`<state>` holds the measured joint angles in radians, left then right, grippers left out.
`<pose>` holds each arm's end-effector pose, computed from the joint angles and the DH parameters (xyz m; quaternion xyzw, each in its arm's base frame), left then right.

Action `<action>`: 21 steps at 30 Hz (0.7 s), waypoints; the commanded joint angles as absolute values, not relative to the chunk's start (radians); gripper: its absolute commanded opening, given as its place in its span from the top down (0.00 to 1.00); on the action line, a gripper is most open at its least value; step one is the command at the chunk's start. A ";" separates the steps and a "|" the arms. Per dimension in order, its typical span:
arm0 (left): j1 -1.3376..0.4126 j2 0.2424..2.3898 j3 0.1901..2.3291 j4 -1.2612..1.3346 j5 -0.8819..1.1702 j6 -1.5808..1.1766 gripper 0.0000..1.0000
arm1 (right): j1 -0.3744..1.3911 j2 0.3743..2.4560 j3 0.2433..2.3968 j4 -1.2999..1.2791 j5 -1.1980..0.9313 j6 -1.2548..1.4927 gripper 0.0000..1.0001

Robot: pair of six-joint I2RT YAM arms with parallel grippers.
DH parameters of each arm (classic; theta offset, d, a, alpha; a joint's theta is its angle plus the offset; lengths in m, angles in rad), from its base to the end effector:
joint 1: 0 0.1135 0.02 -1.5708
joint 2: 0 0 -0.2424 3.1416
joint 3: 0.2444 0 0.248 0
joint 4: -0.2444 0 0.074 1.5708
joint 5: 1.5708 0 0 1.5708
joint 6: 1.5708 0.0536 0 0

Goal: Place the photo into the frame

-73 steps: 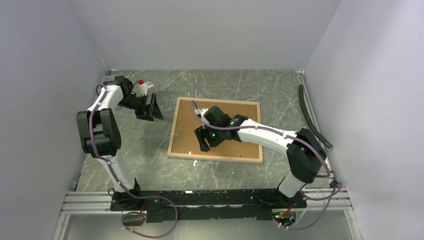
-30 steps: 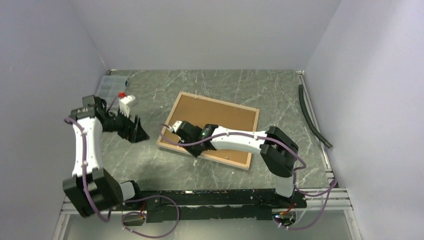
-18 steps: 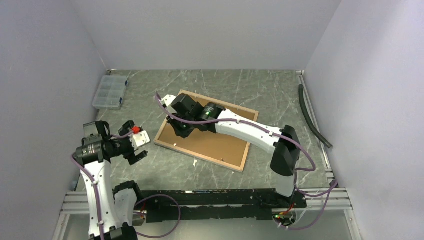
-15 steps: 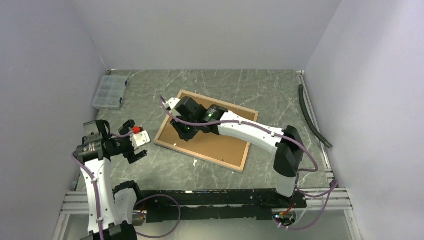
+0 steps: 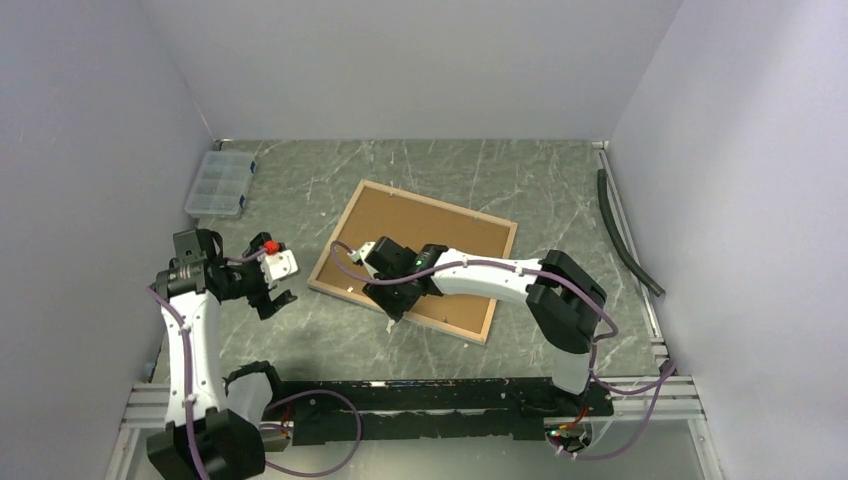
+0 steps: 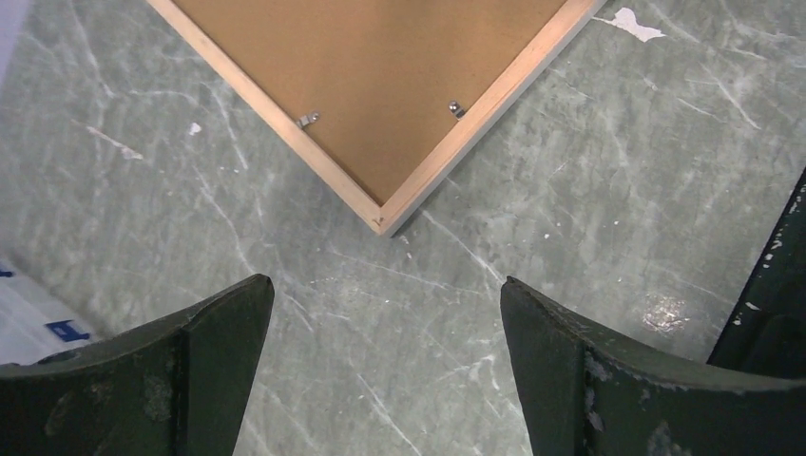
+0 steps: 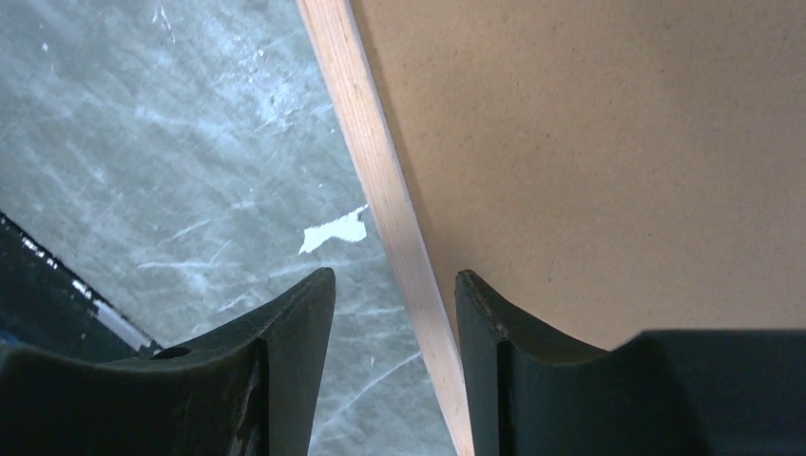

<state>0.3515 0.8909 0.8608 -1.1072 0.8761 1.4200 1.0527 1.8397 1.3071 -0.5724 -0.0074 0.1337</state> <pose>0.1601 0.0149 0.2564 0.5288 0.7147 -0.1113 0.4440 0.1876 0.3299 0.1627 -0.4323 0.8717 0.1320 0.1894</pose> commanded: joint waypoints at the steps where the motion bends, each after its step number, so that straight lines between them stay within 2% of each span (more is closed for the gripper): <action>1: 0.348 0.936 0.887 -1.118 0.914 1.449 0.05 | 1.055 1.856 1.289 -0.467 0.036 0.130 0.47; 13: 0.315 1.015 0.824 -0.919 0.896 1.240 0.05 | 1.056 1.896 1.228 -0.396 0.016 0.160 0.56; 21: 0.257 1.007 0.774 -0.852 0.862 1.237 0.05 | 1.055 1.874 1.221 -0.380 0.043 0.175 0.83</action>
